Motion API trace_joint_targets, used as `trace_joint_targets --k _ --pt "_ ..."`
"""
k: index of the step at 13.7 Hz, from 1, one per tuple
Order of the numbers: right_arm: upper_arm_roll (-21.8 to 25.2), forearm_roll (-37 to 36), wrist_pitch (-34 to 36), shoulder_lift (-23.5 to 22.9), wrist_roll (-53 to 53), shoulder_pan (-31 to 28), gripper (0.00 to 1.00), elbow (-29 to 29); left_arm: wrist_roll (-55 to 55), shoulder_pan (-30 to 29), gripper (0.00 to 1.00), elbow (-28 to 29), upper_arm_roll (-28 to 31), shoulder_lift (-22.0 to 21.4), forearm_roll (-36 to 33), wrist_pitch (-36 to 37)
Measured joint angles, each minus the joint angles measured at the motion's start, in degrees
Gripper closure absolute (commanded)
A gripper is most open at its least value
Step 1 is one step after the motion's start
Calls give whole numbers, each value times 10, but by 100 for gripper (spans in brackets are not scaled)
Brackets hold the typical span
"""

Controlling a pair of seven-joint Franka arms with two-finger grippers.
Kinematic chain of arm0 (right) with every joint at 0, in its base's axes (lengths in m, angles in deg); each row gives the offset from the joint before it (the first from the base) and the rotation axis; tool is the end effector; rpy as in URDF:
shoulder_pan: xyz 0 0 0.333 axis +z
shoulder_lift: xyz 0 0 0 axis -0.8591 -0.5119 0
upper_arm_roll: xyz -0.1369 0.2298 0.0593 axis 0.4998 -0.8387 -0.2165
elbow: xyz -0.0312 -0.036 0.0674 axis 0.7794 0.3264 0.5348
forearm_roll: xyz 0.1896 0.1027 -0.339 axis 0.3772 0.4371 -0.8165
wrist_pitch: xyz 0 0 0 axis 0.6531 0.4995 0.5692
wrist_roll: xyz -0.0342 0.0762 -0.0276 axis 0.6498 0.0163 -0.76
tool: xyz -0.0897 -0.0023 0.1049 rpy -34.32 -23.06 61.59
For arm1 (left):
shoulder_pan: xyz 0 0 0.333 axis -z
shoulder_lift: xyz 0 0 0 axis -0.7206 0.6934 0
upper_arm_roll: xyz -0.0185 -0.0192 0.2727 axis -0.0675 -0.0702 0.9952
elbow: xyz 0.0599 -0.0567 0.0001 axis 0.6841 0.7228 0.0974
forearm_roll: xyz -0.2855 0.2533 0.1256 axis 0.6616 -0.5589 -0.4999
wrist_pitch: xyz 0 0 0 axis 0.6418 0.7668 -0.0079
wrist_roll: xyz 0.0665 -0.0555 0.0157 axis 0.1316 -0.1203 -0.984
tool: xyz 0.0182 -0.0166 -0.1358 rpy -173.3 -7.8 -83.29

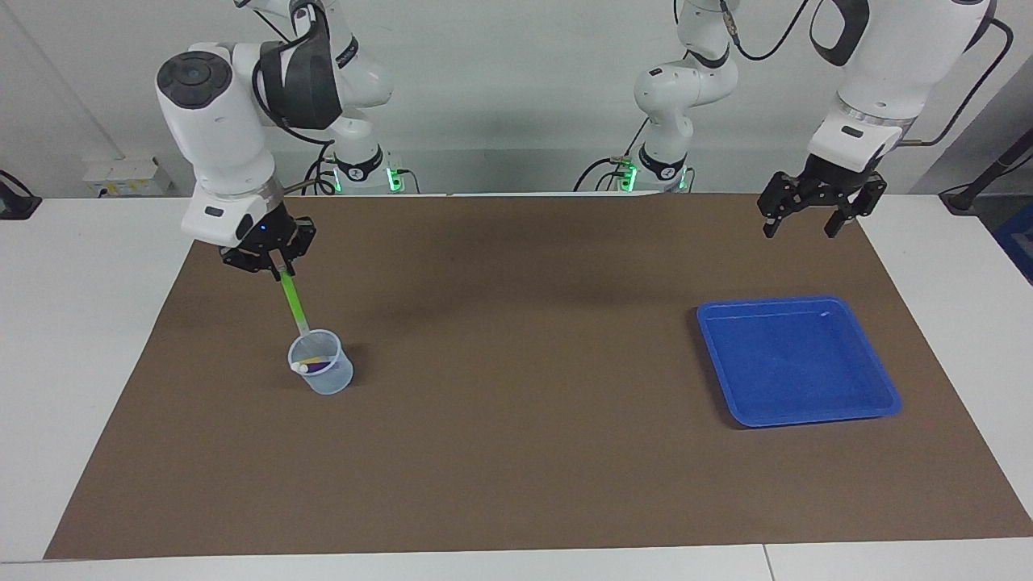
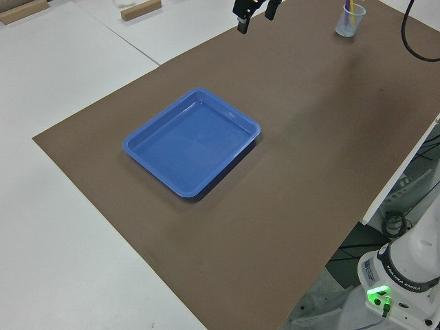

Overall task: Right arm passes pens to left for tray arrangement
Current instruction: 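Lift the green pen out of the cup with the right gripper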

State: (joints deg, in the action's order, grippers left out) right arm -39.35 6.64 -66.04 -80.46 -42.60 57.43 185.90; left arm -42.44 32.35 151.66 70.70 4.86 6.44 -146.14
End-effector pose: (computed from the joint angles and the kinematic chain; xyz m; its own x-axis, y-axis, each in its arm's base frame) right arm 0.5762 0.0299 0.4801 0.8769 0.4710 -0.0964 0.4775 -0.8765 0.0615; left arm 0.5721 -0.0504 0.5531 0.9910 -0.0982 0.0909 -0.0973 -0.9951 -0.0144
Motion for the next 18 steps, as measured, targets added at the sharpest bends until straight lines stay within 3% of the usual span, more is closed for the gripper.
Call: trace_joint_targets --k 4,7,13,18 --pt "0 46 89 2 0 -1 85 -79 0 0 0 0 0 0 0 0" --pt "1 105 119 3 -25 -11 85 -105 0 0 0 0 0 0 0 0" --pt "-2 240 123 3 -191 -14 85 -111 0 0 0 0 1 0 0 -1" --pt "-17 309 96 2 -317 -7 85 -113 -20 -5 1 8 8 -2 0 1"
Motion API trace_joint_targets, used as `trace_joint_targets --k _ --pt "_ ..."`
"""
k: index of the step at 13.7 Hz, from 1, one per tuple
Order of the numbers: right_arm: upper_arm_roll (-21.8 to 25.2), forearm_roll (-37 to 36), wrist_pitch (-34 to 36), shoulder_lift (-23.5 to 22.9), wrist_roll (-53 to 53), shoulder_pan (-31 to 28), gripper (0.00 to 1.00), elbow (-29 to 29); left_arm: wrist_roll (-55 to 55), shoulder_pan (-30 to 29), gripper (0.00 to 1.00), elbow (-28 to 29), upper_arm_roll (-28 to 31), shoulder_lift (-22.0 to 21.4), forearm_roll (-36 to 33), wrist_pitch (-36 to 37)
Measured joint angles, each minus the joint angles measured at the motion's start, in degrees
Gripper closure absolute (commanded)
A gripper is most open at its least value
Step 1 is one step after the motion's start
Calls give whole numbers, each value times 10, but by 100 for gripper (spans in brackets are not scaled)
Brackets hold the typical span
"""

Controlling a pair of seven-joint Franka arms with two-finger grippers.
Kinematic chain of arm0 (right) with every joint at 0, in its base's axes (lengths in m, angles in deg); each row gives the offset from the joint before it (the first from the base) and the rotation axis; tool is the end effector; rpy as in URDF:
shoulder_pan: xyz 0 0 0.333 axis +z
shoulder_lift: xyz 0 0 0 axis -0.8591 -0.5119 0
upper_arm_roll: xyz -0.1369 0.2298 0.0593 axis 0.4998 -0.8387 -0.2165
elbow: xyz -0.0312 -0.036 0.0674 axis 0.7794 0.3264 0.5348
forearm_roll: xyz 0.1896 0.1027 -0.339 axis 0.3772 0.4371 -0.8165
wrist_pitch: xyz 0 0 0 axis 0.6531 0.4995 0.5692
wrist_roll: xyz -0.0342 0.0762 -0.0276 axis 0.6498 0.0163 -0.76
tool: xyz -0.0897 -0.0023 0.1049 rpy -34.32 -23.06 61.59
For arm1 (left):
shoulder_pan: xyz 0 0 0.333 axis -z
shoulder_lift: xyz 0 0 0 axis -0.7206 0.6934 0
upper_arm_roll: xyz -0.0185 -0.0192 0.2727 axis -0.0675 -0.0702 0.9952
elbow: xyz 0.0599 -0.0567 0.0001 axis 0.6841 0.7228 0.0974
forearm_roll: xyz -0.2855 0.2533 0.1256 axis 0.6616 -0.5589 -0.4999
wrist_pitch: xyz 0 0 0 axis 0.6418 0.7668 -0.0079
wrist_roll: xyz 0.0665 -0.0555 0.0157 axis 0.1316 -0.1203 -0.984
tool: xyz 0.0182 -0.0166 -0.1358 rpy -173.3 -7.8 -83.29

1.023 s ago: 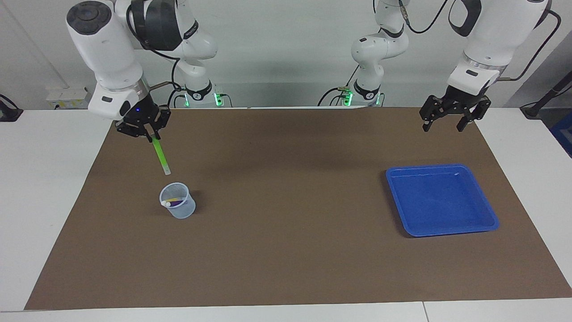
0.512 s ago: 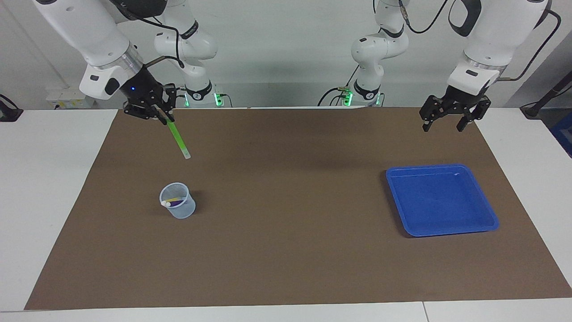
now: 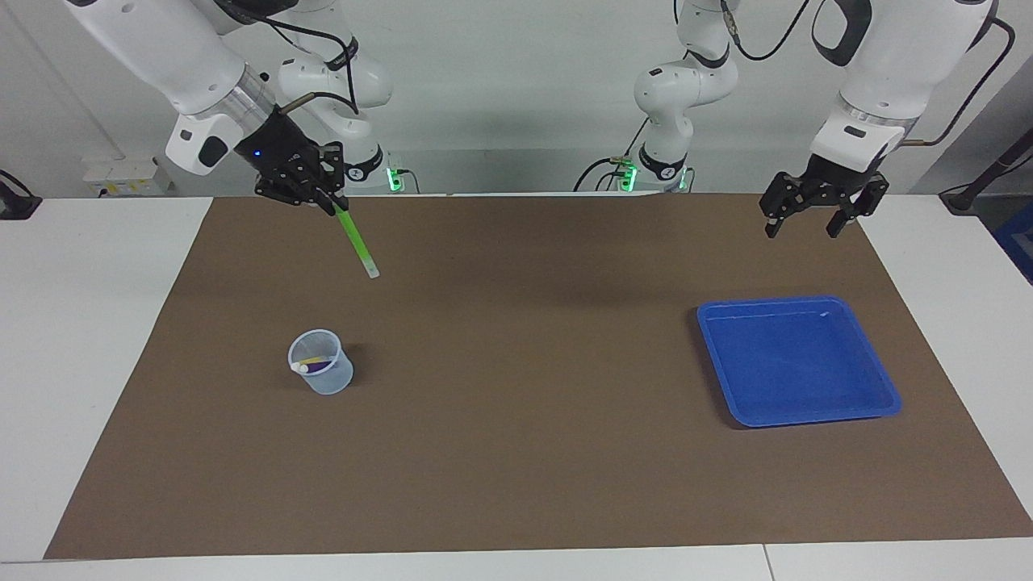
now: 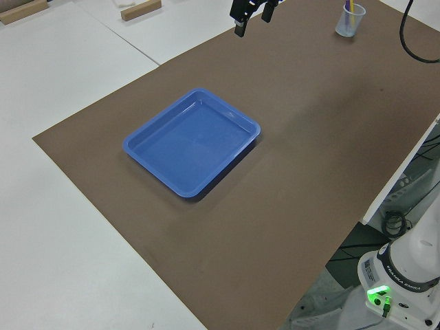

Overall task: Right arm passes pens to left for tray arrangement
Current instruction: 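Carry the pen toward the left gripper while the left gripper opens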

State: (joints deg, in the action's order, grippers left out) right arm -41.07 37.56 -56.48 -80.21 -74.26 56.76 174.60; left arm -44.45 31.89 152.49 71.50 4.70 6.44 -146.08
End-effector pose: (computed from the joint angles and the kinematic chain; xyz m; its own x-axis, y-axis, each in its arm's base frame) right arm 0.5594 0.1128 0.5768 0.9965 -0.0054 -0.0837 -0.0403 -0.9057 -0.4220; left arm 0.5715 -0.0379 0.5474 0.9960 -0.0414 0.0786 -0.0406 -0.9991 -0.0122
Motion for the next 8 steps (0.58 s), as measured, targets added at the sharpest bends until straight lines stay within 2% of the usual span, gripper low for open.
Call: trace_joint_targets --k 3,6,7,8 --pt "-32 17 -40 -1 -76 1 85 3 -74 0 2 32 -3 -13 18 0" --pt "-52 39 -81 -4 -140 12 85 13 -226 5 2 44 -7 -22 83 4" --pt "-52 45 -94 -5 -157 18 85 17 -284 10 9 45 -10 -23 103 10" --pt "-52 52 -107 -5 -177 25 85 22 -335 17 21 46 -11 -23 135 19"
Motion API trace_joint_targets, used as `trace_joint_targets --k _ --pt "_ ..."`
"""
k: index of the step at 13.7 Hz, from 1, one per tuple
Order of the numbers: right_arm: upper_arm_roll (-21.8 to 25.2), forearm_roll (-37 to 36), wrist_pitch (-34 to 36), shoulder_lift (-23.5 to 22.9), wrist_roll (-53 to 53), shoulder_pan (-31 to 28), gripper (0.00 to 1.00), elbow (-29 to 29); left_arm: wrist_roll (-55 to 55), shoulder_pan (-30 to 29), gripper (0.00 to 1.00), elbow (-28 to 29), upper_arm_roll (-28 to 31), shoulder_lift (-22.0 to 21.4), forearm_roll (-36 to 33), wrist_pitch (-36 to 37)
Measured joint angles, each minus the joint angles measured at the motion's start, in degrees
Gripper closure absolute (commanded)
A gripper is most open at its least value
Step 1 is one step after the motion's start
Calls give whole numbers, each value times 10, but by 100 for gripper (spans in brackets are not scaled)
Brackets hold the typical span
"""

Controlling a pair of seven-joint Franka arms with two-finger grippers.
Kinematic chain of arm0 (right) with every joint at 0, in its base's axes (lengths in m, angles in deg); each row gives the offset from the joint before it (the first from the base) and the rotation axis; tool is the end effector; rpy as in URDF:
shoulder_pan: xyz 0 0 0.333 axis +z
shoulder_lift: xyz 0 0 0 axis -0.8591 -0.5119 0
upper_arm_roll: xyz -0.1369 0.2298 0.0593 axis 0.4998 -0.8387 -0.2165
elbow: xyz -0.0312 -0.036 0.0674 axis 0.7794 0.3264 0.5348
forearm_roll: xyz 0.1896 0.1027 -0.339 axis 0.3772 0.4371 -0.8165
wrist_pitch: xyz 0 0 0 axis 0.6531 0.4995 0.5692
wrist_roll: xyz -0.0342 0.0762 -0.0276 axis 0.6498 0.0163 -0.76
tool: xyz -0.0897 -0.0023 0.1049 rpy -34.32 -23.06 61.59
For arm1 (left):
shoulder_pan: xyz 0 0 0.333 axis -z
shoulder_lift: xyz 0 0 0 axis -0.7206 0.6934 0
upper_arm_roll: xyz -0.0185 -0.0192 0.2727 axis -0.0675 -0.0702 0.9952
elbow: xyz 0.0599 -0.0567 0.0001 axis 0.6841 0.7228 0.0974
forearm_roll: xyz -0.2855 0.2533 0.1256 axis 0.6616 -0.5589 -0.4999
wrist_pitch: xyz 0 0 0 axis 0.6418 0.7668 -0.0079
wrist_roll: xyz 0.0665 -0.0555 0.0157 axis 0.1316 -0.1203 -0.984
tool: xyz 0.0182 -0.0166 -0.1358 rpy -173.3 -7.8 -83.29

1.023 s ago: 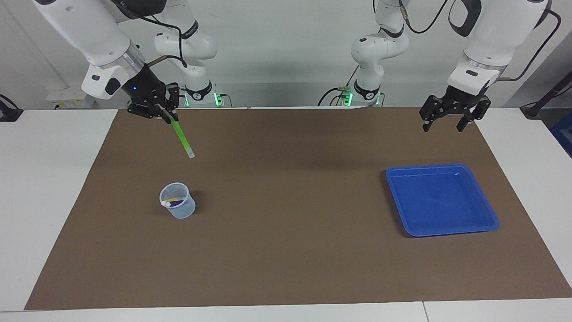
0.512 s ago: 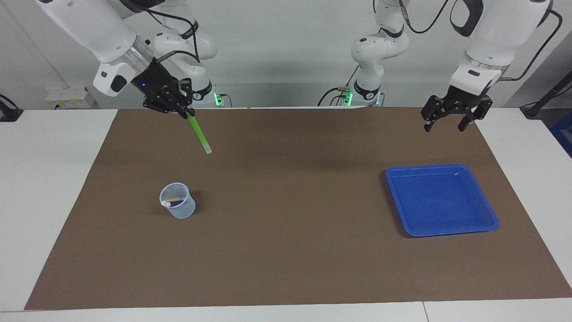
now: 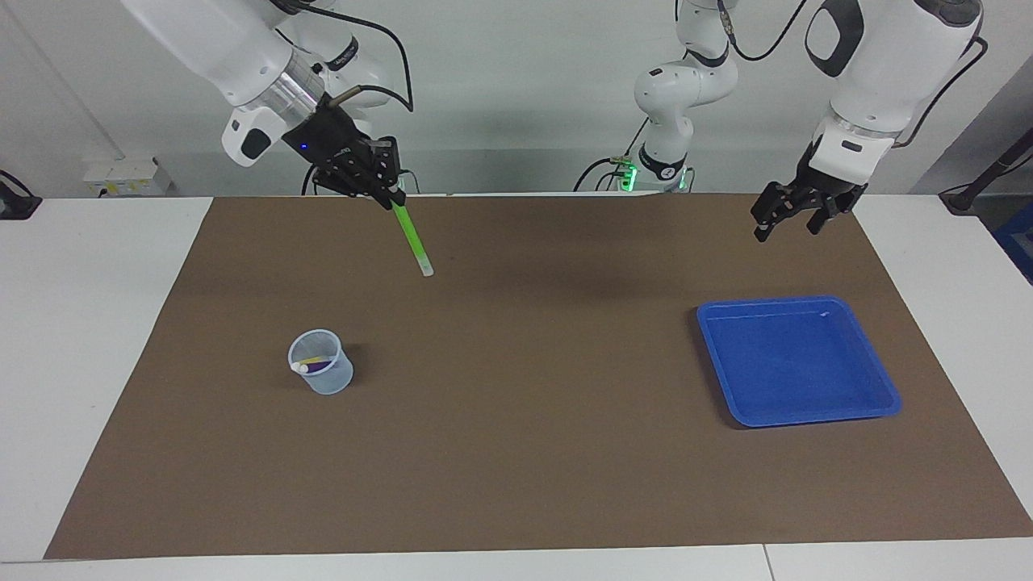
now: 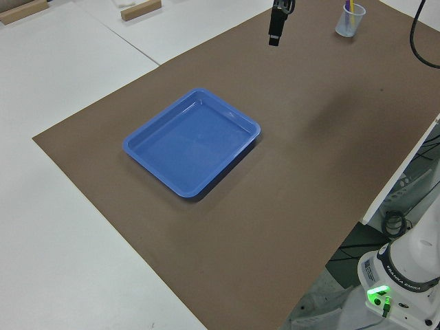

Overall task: Right arm passes pens to left for tray arrangement
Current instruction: 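Carry the pen toward the left gripper while the left gripper opens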

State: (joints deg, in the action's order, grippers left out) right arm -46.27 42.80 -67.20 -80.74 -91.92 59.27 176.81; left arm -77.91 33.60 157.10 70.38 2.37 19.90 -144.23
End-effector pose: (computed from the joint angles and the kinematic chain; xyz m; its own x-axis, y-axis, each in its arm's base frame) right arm 0.5642 0.1942 0.5751 0.9667 -0.2136 -0.1407 -0.2557 -0.8240 -0.5056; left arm 0.5475 -0.0965 0.5292 0.8707 0.4780 -0.1156 0.4914 -0.8543 0.1693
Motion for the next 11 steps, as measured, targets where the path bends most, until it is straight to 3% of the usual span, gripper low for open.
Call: trace_joint_targets --k 1,5,11 --pt "0 2 -19 -1 -20 11 85 6 -34 3 28 1 -1 0 40 8" --pt "-2 2 -114 -13 -89 67 85 35 -112 2 18 8 3 0 141 24" --pt "-2 3 -143 -20 -147 99 85 38 -282 -4 18 26 9 25 275 -8"
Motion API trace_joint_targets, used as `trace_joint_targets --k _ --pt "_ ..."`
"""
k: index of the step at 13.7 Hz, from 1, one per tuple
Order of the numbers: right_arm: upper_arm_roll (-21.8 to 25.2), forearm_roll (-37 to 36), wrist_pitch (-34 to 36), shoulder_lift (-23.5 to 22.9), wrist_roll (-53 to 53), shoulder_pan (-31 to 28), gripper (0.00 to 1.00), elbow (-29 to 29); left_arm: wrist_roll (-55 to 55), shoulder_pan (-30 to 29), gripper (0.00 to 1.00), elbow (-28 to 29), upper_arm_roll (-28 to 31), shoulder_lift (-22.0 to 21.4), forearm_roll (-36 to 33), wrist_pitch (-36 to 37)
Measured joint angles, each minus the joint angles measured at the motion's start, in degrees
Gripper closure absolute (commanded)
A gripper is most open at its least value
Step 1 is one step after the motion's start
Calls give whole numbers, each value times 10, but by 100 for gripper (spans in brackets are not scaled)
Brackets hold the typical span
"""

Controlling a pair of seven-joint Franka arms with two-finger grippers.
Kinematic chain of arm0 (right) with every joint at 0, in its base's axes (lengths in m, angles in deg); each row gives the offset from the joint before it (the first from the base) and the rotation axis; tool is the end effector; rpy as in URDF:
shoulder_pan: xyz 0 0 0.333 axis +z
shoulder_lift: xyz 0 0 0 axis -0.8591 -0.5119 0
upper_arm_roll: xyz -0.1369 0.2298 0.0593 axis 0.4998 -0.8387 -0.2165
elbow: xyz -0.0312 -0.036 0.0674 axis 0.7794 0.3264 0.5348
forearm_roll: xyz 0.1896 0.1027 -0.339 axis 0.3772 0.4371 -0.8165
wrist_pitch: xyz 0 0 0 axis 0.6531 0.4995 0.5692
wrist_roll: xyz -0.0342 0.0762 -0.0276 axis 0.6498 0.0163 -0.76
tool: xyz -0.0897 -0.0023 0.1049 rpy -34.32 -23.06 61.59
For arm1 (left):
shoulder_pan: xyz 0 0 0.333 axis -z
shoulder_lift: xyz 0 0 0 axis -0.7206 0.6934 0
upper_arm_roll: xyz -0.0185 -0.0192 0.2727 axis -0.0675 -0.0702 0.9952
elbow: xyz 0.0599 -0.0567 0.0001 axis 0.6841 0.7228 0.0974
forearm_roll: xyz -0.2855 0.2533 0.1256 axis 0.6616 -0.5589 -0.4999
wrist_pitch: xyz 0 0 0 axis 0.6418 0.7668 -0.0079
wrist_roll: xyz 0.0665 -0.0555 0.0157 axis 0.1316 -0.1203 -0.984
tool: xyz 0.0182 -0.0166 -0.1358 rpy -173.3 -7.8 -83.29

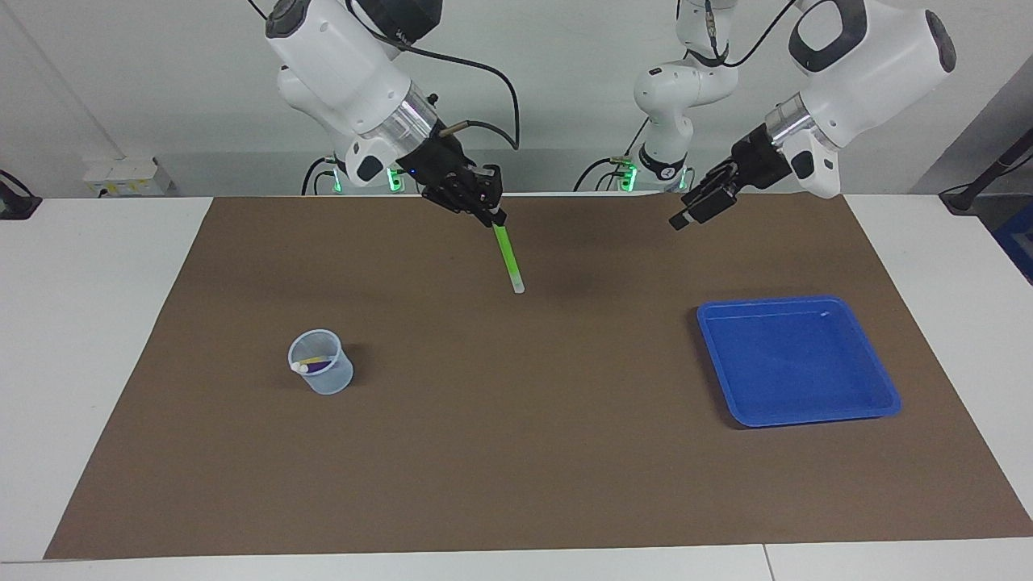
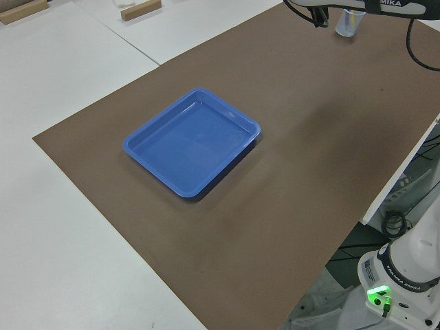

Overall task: Right arm passes pens to left for tray arrangement
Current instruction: 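Carry the pen toward the left gripper while the left gripper opens, then close the left gripper on the pen and open the right gripper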

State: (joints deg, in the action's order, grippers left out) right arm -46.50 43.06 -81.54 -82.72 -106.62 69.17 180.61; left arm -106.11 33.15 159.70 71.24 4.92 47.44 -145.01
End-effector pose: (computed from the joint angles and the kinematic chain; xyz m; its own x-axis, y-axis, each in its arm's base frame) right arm 0.5594 0.2891 0.5452 0.9126 -0.3642 -0.1859 -0.4051 -0.7437 -0.5318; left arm 0.5537 -0.1366 0.5125 0.4198 0.6719 -0.6102 0.9030 -0.3767 0.2065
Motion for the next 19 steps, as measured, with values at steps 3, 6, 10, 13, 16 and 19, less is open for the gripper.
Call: trace_joint_targets --k 3,6,10,13,16,19 --pt "0 0 -25 0 -24 18 85 3 -62 6 18 5 -4 25 48 -48" --pt "0 0 -62 -3 -43 39 85 11 -93 38 19 17 -7 32 78 -97" --pt "-1 0 -121 -23 -65 75 85 22 -111 98 11 27 -9 32 99 -164" --pt "-1 0 -145 -31 -87 103 85 24 -113 126 16 31 -9 32 99 -187" --pt "0 0 -150 -32 -90 108 85 27 -66 127 20 46 -6 32 99 -187" --pt "2 0 -150 -32 -90 108 85 27 -26 123 27 57 1 32 94 -187"
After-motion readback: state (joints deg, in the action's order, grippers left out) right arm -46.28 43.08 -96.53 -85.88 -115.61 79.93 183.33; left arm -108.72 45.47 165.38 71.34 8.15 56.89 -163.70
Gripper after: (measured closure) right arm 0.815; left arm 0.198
